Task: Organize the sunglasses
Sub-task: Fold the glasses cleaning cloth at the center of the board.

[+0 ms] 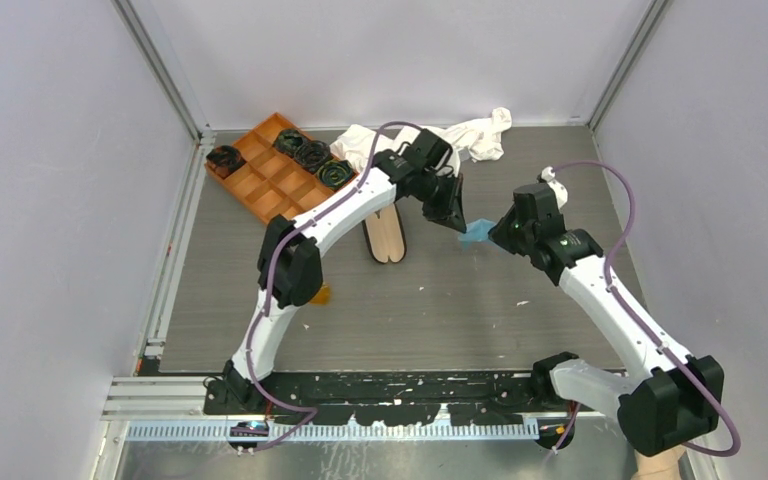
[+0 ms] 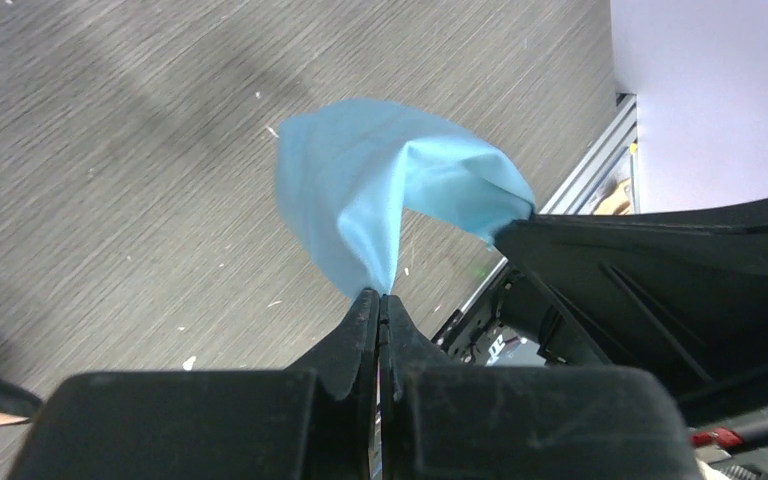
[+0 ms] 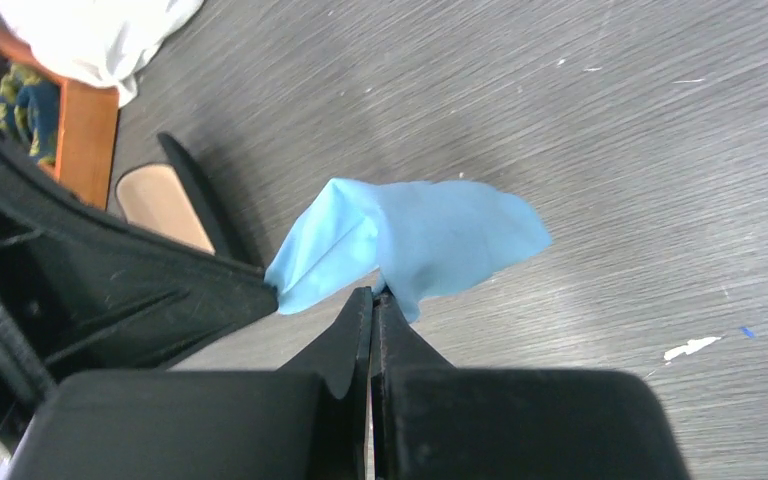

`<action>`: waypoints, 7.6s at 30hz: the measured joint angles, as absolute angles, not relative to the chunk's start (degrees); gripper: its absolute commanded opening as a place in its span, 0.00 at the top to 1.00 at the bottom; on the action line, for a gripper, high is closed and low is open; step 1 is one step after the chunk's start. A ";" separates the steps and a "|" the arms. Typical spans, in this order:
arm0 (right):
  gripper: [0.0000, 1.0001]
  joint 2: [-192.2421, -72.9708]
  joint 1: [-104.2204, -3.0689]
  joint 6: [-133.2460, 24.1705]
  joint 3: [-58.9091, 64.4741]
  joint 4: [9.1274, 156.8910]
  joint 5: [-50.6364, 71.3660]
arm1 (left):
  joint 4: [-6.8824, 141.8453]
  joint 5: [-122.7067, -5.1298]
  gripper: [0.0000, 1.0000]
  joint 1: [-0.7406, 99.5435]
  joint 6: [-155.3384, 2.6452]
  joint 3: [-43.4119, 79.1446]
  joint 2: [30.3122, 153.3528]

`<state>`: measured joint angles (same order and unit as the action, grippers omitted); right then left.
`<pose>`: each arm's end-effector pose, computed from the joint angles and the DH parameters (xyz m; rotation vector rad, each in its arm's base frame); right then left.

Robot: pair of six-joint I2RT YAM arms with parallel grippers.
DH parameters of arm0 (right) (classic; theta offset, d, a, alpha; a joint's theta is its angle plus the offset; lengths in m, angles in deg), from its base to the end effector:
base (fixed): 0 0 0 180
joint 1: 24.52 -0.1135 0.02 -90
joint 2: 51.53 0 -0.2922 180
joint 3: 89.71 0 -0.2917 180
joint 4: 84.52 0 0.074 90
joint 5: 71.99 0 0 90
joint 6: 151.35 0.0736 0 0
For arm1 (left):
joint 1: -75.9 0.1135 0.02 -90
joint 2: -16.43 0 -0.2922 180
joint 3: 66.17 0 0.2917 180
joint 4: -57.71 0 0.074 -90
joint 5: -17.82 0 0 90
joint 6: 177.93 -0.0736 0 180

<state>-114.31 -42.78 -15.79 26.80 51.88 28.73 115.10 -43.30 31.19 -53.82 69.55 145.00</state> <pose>0.2751 0.0764 0.2774 0.6417 2.2390 0.3509 0.3873 -0.4334 0.2718 0.4967 2.6489 -1.1499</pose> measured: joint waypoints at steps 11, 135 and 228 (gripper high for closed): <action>0.51 -101.06 -45.88 -8.60 50.30 50.66 17.86 | 113.81 -42.16 0.49 30.54 -55.83 36.74 135.60; 0.80 -139.55 -39.28 -17.61 32.48 61.32 20.33 | 119.54 -50.20 1.00 29.31 -57.14 61.94 153.98; 0.70 -119.23 -42.80 -10.92 38.95 52.69 30.08 | 116.76 -60.78 0.57 30.19 -62.47 57.05 145.00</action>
